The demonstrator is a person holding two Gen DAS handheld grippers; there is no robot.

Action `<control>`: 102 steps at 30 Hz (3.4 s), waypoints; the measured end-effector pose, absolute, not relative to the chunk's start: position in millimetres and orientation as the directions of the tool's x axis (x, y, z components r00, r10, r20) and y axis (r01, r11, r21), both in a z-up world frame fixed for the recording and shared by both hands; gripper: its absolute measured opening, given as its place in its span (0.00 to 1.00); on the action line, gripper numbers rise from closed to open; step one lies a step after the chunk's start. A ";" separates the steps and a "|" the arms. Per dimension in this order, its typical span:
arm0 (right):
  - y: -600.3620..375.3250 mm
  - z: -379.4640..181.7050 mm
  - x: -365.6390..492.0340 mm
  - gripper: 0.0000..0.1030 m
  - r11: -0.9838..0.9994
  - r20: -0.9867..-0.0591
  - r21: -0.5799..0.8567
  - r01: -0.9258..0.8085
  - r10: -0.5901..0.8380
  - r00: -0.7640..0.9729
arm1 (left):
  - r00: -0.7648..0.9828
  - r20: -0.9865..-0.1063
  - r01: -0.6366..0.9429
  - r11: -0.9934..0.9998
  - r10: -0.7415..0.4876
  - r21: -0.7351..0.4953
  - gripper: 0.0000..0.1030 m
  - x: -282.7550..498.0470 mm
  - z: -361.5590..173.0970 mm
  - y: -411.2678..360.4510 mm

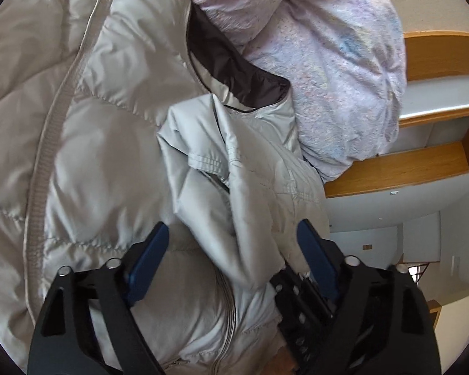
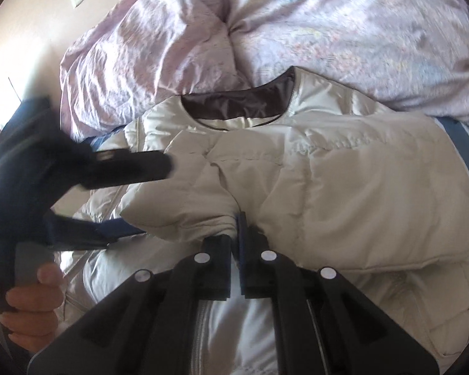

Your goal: Fold large clothes

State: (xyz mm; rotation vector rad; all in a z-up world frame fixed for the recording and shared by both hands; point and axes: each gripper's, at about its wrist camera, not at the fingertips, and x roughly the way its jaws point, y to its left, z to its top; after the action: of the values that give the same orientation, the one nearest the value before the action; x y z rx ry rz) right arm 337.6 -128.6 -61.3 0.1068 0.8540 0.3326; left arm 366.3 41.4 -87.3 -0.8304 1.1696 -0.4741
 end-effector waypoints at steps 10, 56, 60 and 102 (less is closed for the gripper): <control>-99.1 -52.9 328.0 0.11 0.933 -0.724 0.151 -0.326 0.329 0.606 | 0.428 -0.666 -0.029 0.727 -0.611 -0.686 0.19 362.6 -70.1 56.4; -52.3 -63.3 373.6 0.59 0.966 -0.746 0.069 -0.249 0.216 0.630 | 0.690 -0.693 -0.288 0.799 -0.208 -0.527 0.73 149.7 -36.4 282.9; -71.8 -44.0 353.0 0.64 0.953 -0.706 0.161 -0.255 0.292 0.645 | 0.700 -0.702 -0.445 0.691 -0.127 -0.570 0.73 113.9 -55.8 335.4; -141.7 -1.3 301.9 0.64 0.932 -0.598 0.263 -0.248 0.360 0.716 | 0.908 -0.415 -0.384 0.513 0.060 -0.767 0.10 140.5 44.0 372.1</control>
State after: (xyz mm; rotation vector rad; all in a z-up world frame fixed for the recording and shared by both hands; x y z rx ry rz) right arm 301.9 -141.7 -1.3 0.1686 0.6960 0.3382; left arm 140.5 372.1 44.0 -1.0010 0.3587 0.2737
